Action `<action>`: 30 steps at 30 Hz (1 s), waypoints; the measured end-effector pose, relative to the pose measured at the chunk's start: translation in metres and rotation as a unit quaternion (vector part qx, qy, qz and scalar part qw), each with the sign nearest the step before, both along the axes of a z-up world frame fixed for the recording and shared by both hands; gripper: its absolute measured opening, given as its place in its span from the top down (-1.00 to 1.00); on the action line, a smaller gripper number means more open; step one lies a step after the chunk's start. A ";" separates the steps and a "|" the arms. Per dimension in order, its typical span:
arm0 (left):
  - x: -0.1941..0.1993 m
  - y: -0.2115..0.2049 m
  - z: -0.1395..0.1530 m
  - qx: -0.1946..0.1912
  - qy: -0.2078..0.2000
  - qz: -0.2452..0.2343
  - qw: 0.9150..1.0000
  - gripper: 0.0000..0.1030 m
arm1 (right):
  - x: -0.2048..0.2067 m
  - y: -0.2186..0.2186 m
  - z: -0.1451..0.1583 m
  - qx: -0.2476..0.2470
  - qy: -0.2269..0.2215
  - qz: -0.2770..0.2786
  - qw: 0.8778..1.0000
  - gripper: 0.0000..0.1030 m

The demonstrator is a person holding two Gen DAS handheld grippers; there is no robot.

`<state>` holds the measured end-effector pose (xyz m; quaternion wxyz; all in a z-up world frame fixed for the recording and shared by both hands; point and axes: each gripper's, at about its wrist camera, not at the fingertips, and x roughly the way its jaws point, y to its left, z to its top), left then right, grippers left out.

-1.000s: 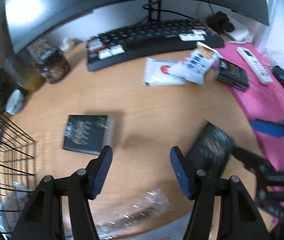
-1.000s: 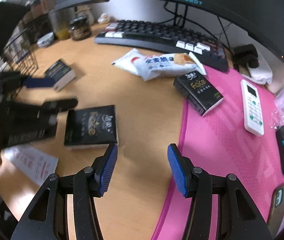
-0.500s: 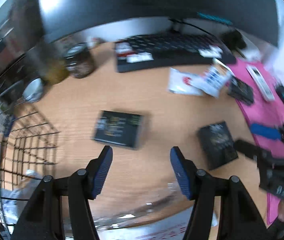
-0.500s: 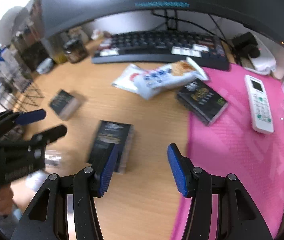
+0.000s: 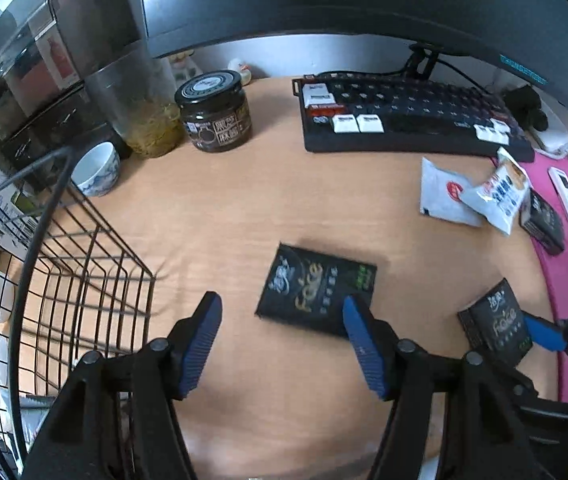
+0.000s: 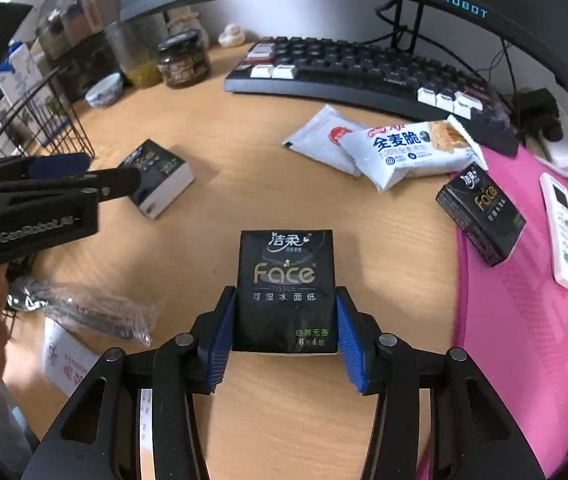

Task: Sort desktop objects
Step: 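Hold the Face pack in the right tool while the left tool grasps another Face pack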

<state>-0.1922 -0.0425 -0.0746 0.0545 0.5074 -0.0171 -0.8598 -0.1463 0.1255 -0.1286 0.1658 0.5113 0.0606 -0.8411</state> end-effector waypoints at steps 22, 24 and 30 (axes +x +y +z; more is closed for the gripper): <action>0.017 -0.029 -0.021 0.040 -0.049 0.074 0.995 -0.37 | -0.049 -0.076 0.003 0.059 0.036 0.203 0.977 0.08; 0.018 -0.027 -0.021 0.031 -0.051 0.068 0.996 -0.37 | -0.040 -0.074 0.001 0.063 0.038 0.214 0.974 0.08; 0.030 -0.019 -0.017 0.022 -0.068 0.048 0.996 -0.37 | -0.015 -0.059 0.002 0.057 0.025 0.223 0.973 0.08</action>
